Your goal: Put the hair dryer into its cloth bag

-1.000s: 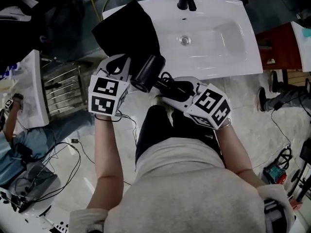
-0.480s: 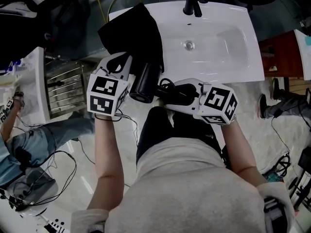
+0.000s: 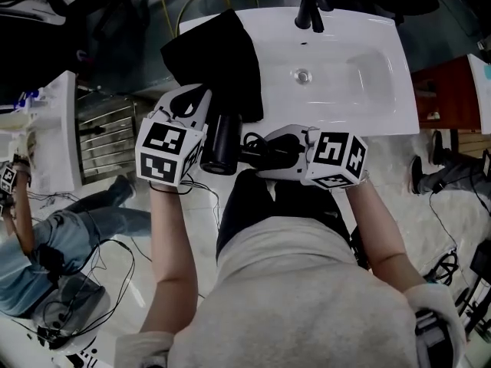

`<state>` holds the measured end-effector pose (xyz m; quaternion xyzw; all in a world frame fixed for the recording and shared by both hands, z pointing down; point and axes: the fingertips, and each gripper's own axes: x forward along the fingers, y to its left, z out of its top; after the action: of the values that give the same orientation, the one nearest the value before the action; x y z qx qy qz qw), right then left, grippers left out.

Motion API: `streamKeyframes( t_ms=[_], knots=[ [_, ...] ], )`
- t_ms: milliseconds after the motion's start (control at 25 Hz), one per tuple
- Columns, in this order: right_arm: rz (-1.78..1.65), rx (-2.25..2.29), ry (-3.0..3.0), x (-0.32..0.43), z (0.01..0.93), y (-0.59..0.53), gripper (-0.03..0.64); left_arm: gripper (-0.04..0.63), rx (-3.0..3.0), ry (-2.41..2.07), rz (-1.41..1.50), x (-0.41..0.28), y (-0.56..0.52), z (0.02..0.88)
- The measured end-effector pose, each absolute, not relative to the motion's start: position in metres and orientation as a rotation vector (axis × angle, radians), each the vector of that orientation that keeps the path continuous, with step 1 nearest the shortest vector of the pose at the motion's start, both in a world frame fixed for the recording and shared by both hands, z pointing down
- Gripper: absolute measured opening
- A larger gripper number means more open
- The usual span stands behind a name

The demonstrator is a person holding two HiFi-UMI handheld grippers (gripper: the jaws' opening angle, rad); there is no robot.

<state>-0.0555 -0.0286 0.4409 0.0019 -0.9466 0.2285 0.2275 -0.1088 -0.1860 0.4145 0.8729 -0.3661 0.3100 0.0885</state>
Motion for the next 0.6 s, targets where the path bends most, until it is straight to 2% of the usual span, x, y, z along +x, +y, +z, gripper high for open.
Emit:
streamKeyframes(
  t_ms=[600],
  knots=[
    [0.702, 0.135, -2.512, -0.037, 0.469, -0.066, 0.201, 0.012, 2.600, -1.039, 0.890, -0.120, -0.171, 0.410]
  ],
)
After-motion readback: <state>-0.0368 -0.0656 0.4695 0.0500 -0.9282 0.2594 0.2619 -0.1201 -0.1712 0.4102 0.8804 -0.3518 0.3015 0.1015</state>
